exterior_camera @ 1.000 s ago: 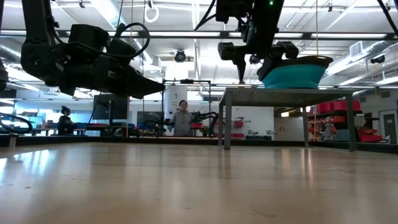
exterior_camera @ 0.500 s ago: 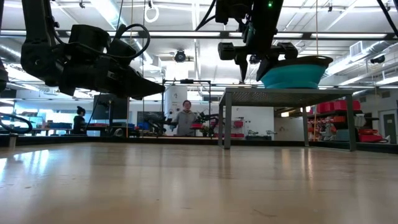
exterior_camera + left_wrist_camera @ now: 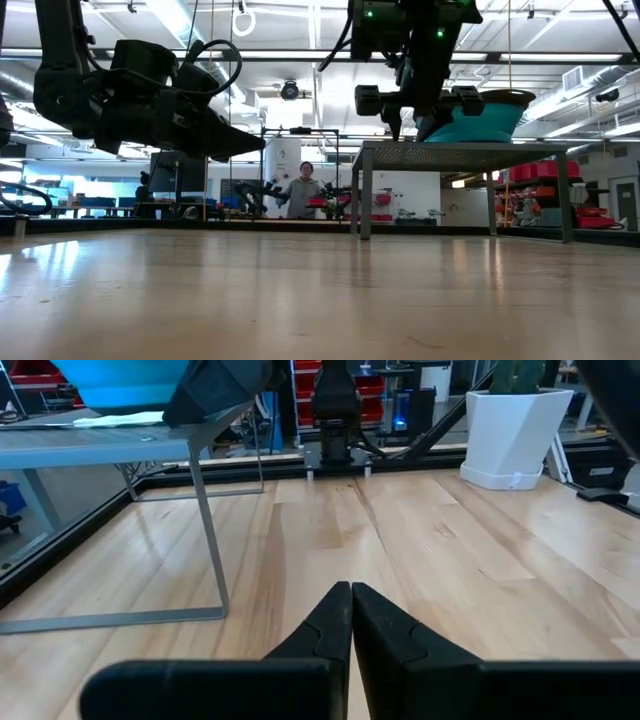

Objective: Pick & Place Fruit
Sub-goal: Put the blue knife on the shelf to the left of the blue strainer bowl

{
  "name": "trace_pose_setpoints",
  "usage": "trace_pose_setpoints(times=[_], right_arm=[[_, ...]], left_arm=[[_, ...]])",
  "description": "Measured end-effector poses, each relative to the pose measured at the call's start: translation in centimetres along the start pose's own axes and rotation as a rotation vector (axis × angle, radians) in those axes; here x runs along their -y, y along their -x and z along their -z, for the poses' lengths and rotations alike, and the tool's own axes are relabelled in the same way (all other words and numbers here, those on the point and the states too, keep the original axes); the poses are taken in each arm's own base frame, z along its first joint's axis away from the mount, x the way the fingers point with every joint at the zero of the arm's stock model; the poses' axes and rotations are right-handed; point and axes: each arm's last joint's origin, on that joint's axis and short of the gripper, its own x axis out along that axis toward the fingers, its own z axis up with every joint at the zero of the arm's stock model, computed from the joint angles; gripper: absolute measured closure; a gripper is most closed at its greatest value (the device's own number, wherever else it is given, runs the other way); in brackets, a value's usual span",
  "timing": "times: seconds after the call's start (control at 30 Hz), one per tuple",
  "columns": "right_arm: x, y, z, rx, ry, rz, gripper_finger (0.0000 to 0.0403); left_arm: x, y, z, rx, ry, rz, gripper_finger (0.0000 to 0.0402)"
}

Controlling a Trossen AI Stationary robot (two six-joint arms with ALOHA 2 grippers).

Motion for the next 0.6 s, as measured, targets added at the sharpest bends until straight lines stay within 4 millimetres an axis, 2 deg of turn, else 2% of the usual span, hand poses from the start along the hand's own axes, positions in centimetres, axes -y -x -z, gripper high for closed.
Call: trace_pose_setpoints(times=[0.23, 0.4, 0.6], right_arm=[[0.05, -0.03, 0.01, 0.012, 0.004, -0.001, 0.0220], [0.04, -0.03, 0.01, 0.012, 0.007, -0.001, 0.0221], [0.03, -0.03, 0.01, 0.013, 0.015, -0.002, 0.0242]], left_arm=[[0.00, 0.00, 0.02, -0.002, 0.000, 0.000, 0.0394], [0.00, 0.00, 0.02, -0.002, 0.001, 0.000, 0.0387], [0.00, 0.00, 0.05, -0.005, 0.002, 0.000, 0.0382]])
